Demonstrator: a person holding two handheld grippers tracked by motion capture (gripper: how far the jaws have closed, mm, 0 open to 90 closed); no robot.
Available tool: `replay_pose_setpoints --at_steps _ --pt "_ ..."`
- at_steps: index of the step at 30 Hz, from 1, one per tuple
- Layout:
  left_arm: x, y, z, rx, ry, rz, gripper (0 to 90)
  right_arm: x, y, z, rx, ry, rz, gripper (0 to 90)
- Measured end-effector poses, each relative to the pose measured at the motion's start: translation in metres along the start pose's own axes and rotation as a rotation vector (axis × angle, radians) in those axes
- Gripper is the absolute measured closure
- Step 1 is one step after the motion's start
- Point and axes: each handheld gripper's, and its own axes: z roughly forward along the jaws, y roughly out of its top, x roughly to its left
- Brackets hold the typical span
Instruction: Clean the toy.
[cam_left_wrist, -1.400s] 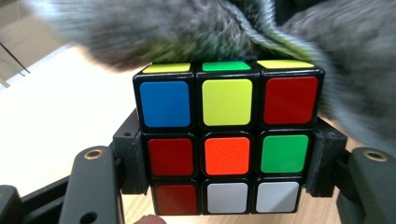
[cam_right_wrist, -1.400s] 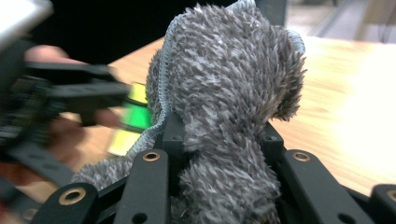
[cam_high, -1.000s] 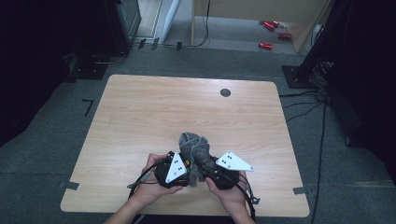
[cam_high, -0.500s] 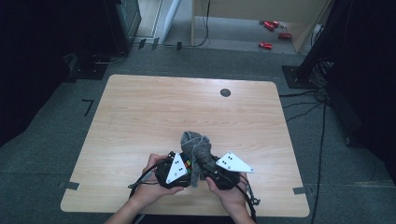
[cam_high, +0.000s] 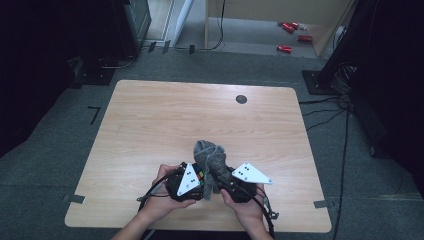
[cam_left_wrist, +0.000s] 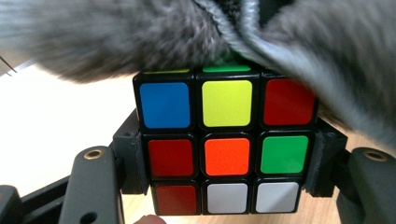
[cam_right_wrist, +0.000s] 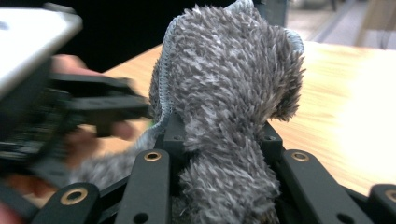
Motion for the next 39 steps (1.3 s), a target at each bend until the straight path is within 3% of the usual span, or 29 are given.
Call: replay_pose_setpoints --at_steps 4,7,10,12,15,16,17,19,21,24,26,28,29,31,33,35,39 --pt "0.011 -0.001 -0.006 -0.019 0.021 -0.032 34.3 -0.013 -0.004 -0.001 0.003 -0.037 0.031 67.4" --pt "0.016 -0.002 -0.006 -0.021 0.017 -0.061 34.3 -0.004 -0.002 -0.002 -0.007 -0.012 0.004 67.5" --pt "0.009 -0.003 -0.002 0.001 0.004 -0.035 34.3 0.010 0.000 -0.002 -0.015 0.032 -0.037 67.4" --pt "0.003 -0.002 0.001 0.009 -0.002 -0.015 34.3 0.016 0.001 -0.001 -0.004 0.022 -0.061 67.4" --pt "0.003 0.000 -0.001 0.004 0.004 -0.004 34.3 0.004 0.000 0.000 -0.005 0.020 -0.019 67.3" --pt "0.005 0.000 -0.003 0.001 0.010 -0.006 34.3 -0.003 -0.001 0.001 -0.002 -0.003 -0.005 67.3" --pt "0.008 0.000 -0.004 -0.006 0.016 -0.014 34.3 -0.008 -0.002 0.001 0.005 -0.029 0.011 67.4" --pt "0.013 -0.001 -0.007 -0.016 0.021 -0.037 34.3 -0.015 -0.004 0.000 0.011 -0.036 0.046 67.4" --pt "0.014 -0.001 -0.007 -0.016 0.020 -0.044 34.3 -0.010 -0.004 -0.002 0.003 -0.026 0.027 67.4" --pt "0.004 -0.001 -0.001 -0.005 -0.002 -0.036 34.3 0.007 0.000 -0.002 -0.011 0.019 -0.028 67.4" --pt "-0.005 0.000 0.003 0.006 -0.012 0.008 34.3 0.011 0.002 -0.001 -0.007 0.027 -0.045 67.3" --pt "-0.007 0.001 0.003 0.006 -0.011 0.016 34.3 0.009 0.003 -0.001 -0.006 0.026 -0.047 67.2" --pt "-0.004 0.002 0.001 -0.005 -0.011 0.003 34.3 -0.003 0.001 -0.002 -0.011 0.014 -0.007 67.2" --pt "0.003 0.001 -0.002 -0.012 0.002 -0.013 34.3 -0.009 0.000 -0.002 -0.004 -0.024 -0.003 67.3" --pt "0.008 0.000 -0.005 -0.018 0.009 -0.033 34.3 -0.014 -0.002 -0.003 0.002 -0.031 0.033 67.3" --pt "0.009 -0.001 -0.004 -0.015 0.009 -0.040 34.3 -0.010 -0.002 -0.002 -0.001 -0.018 0.031 67.4" --pt "0.002 -0.001 0.001 0.015 -0.010 -0.010 34.3 0.010 0.001 -0.001 -0.009 0.036 -0.036 67.3"
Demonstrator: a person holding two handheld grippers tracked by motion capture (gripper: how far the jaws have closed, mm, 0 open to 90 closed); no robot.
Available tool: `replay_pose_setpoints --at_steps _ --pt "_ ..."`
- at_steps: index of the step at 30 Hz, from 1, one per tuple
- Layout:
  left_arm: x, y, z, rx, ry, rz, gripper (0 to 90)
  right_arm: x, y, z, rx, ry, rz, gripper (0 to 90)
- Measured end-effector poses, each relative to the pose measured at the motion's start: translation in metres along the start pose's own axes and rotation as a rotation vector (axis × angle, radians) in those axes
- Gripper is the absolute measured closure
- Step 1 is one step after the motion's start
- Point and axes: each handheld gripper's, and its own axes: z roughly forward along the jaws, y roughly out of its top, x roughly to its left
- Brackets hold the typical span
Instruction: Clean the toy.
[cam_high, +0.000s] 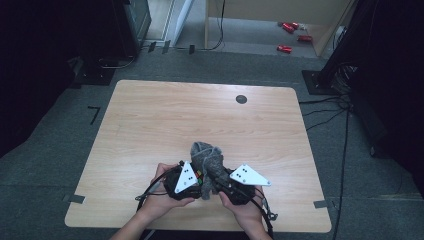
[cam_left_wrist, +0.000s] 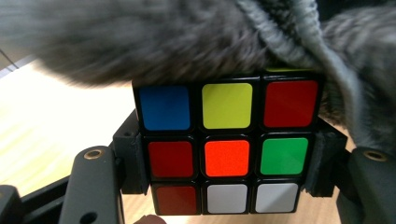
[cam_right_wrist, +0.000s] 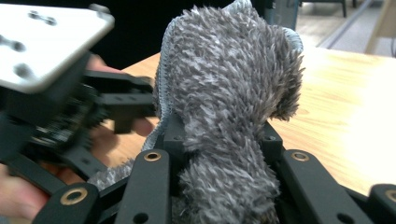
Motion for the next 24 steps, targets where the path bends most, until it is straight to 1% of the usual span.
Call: replay_pose_setpoints --at_steps 1,3,4,5,6,7,8,10,12,15,16,17,18,19,20,22,24 --pt "-0.002 0.000 0.000 0.005 0.006 0.019 34.3 0.002 0.000 0.000 0.002 0.003 -0.009 67.2" --pt "-0.001 0.000 -0.001 0.004 0.007 0.017 34.3 0.000 -0.001 0.001 0.005 0.005 -0.004 67.1" --pt "0.001 0.000 -0.002 0.002 0.011 0.016 34.3 -0.005 -0.002 0.001 0.004 0.008 0.008 67.1" --pt "0.003 0.000 -0.004 -0.004 0.016 0.007 34.3 -0.010 -0.003 0.001 0.009 -0.005 0.026 67.2" --pt "0.006 0.000 -0.005 -0.009 0.017 -0.002 34.3 -0.017 -0.005 0.002 0.014 -0.032 0.038 67.2" --pt "0.009 0.000 -0.007 -0.017 0.019 -0.015 34.3 -0.022 -0.007 0.001 0.018 -0.049 0.050 67.2" --pt "0.010 -0.001 -0.008 -0.026 0.019 -0.026 34.3 -0.025 -0.007 0.000 0.020 -0.056 0.069 67.2" --pt "0.011 0.000 -0.009 -0.036 0.008 -0.038 34.3 -0.028 -0.008 -0.003 0.015 -0.046 0.093 67.2" --pt "0.006 0.000 -0.005 -0.024 0.002 -0.019 34.3 -0.024 -0.006 -0.005 0.006 -0.031 0.081 67.2" --pt "-0.005 -0.001 0.001 -0.002 -0.009 0.025 34.3 -0.013 -0.005 -0.004 0.000 0.017 0.048 67.1" --pt "-0.007 0.000 0.002 0.003 -0.007 0.033 34.3 -0.008 -0.005 -0.003 0.001 0.022 0.015 67.0" --pt "-0.007 -0.001 0.002 0.004 -0.007 0.033 34.3 -0.005 -0.005 -0.003 0.002 0.012 -0.013 67.0" --pt "-0.005 -0.001 0.002 0.000 -0.011 0.028 34.3 -0.004 -0.005 -0.003 0.005 0.005 -0.023 66.9" --pt "-0.004 -0.001 0.000 -0.004 -0.010 0.022 34.3 -0.007 -0.005 -0.003 0.003 0.010 -0.016 66.8" --pt "-0.002 -0.001 -0.001 -0.009 -0.008 0.017 34.3 -0.011 -0.005 -0.003 0.004 0.011 0.006 66.8" --pt "0.002 -0.001 -0.004 -0.014 -0.001 0.004 34.3 -0.020 -0.008 -0.002 0.009 -0.014 0.033 66.8" --pt "0.008 -0.002 -0.007 -0.028 0.004 -0.012 34.3 -0.026 -0.009 -0.003 0.011 -0.021 0.050 66.7"
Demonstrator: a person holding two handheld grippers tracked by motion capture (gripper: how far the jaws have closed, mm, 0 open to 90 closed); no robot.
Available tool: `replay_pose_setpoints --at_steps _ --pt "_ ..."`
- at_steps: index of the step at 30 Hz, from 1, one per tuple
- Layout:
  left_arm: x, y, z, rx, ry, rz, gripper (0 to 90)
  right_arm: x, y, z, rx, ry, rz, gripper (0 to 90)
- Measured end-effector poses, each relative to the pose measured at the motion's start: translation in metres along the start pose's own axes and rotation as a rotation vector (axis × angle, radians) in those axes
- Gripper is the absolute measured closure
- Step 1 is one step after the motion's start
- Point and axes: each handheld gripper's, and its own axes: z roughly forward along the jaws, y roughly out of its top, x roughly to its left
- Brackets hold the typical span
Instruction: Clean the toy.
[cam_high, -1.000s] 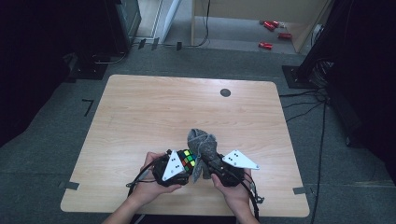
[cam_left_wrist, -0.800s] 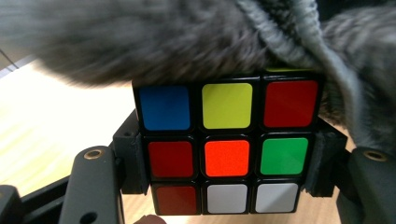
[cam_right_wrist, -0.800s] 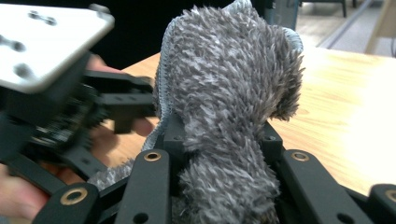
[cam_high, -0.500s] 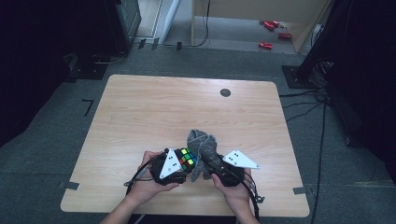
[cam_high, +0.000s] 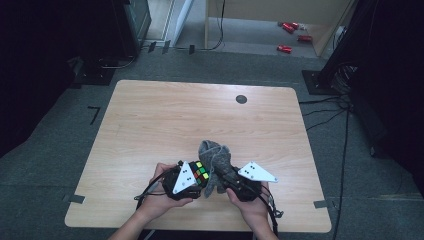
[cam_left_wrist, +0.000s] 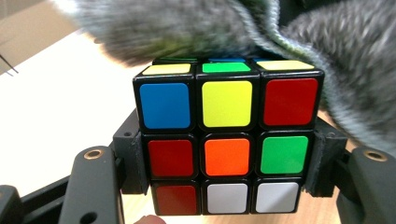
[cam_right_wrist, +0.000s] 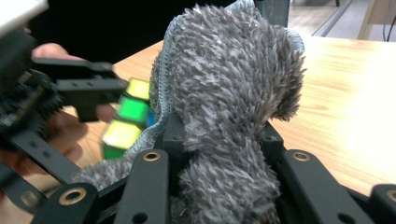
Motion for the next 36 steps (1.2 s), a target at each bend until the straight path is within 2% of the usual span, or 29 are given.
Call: replay_pose_setpoints --at_steps 5,9,12,14,15,18,23,25,28,30,33,36 --pt "0.015 0.000 -0.012 -0.057 0.011 -0.034 34.3 -0.011 -0.005 -0.001 -0.005 0.035 0.011 65.2" --pt "0.026 0.001 -0.022 -0.103 0.026 -0.061 34.3 -0.017 -0.013 0.000 0.007 0.035 -0.076 65.7" --pt "0.035 0.000 -0.028 -0.142 -0.004 -0.122 34.3 -0.019 -0.020 0.007 0.051 0.051 -0.134 65.8" --pt "0.037 0.000 -0.030 -0.160 -0.042 -0.153 34.3 -0.015 -0.024 0.013 0.062 0.062 -0.173 65.8" --pt "0.036 0.001 -0.030 -0.160 -0.051 -0.156 34.3 -0.012 -0.026 0.016 0.066 0.076 -0.196 65.8" --pt "0.032 0.002 -0.027 -0.155 -0.081 -0.156 34.3 -0.003 -0.025 0.021 0.062 0.096 -0.217 65.7" --pt "0.027 0.003 -0.023 -0.137 -0.134 -0.156 34.3 -0.004 -0.024 0.021 0.052 0.045 -0.244 66.1" --pt "0.025 0.002 -0.021 -0.120 -0.138 -0.146 34.3 -0.007 -0.020 0.016 0.022 0.027 -0.240 66.3" --pt "0.023 0.003 -0.019 -0.123 -0.147 -0.144 34.3 -0.010 -0.016 0.012 -0.010 0.019 -0.241 66.4" --pt "0.023 0.004 -0.020 -0.131 -0.156 -0.147 34.3 -0.008 -0.019 0.014 0.004 0.026 -0.273 66.6" --pt "0.025 0.005 -0.023 -0.143 -0.158 -0.155 34.3 -0.002 -0.028 0.022 0.055 0.060 -0.317 66.7" --pt "0.029 0.004 -0.026 -0.156 -0.167 -0.183 34.2 0.005 -0.033 0.027 0.086 0.093 -0.361 66.6"
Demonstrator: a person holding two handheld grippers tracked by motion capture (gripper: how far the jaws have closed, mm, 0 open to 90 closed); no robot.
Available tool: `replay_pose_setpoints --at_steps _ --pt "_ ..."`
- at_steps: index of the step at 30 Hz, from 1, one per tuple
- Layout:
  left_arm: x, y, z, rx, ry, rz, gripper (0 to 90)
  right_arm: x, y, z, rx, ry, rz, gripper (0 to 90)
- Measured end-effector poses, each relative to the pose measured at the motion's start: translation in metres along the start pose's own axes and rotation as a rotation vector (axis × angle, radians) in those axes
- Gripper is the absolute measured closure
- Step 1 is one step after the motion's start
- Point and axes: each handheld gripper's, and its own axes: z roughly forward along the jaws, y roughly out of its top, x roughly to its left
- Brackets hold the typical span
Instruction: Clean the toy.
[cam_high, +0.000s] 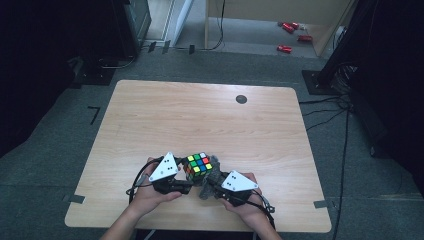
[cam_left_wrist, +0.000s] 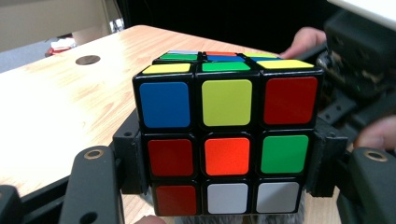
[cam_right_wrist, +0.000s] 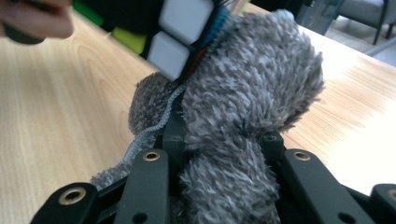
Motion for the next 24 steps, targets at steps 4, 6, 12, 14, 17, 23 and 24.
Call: replay_pose_setpoints --at_steps 4,6,12,14,17,23,24 --pt "0.003 0.000 -0.002 -0.002 -0.010 -0.015 34.3 -0.001 0.004 -0.004 -0.021 -0.021 -0.034 66.6" --pt "0.002 -0.001 -0.001 0.009 -0.004 -0.008 34.3 -0.004 0.007 -0.010 -0.048 -0.043 -0.031 66.6" --pt "0.002 0.000 -0.002 0.006 -0.007 -0.014 34.3 0.000 0.005 -0.008 -0.047 -0.041 -0.054 66.7" --pt "0.003 0.001 -0.002 0.002 -0.008 -0.026 34.2 0.008 0.003 -0.002 -0.020 -0.029 -0.087 66.6" --pt "0.005 0.000 -0.003 -0.003 -0.013 -0.037 34.2 0.013 0.002 0.002 -0.004 -0.022 -0.111 66.6" --pt "0.008 -0.002 -0.002 0.017 0.002 -0.043 34.3 0.001 0.007 -0.011 -0.057 -0.046 -0.107 66.6" --pt "0.009 -0.003 -0.002 0.021 0.004 -0.047 34.2 0.001 0.007 -0.013 -0.058 -0.048 -0.113 66.5"
